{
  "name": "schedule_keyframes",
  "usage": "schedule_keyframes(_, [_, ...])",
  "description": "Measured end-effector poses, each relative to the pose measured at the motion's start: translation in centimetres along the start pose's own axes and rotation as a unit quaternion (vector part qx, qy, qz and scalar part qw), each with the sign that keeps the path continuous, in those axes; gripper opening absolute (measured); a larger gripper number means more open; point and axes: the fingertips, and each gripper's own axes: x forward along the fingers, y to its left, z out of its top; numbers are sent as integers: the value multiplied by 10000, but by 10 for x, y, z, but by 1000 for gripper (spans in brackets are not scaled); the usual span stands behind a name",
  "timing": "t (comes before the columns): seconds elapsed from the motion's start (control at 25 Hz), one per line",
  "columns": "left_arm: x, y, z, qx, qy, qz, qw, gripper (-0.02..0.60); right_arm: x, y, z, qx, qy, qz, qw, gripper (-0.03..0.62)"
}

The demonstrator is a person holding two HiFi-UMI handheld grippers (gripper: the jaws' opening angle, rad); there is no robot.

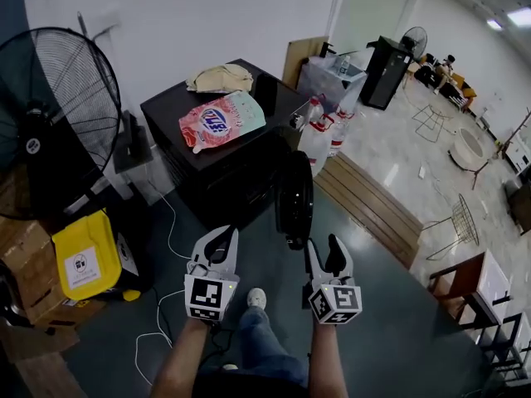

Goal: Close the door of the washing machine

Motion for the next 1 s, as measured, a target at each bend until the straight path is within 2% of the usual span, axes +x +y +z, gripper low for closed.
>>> schedule_keyframes(0.2, [77, 11, 3, 144, 166, -62, 9997, 8, 76, -44, -6, 209, 160, 88, 9996, 238])
schedule_keyframes(0.4, [135, 27, 7, 148, 323, 71, 9993, 8, 130, -73, -17, 281, 408, 203, 9986, 238])
schedule_keyframes(0.76, [189, 50, 3, 233, 391, 157, 9988, 8, 171, -91, -30, 381, 525, 235, 9976, 238])
schedule_keyframes(1.0, [221, 41, 7, 232, 336, -171, 9990, 8, 183, -98, -16, 298, 432, 164, 9985, 238])
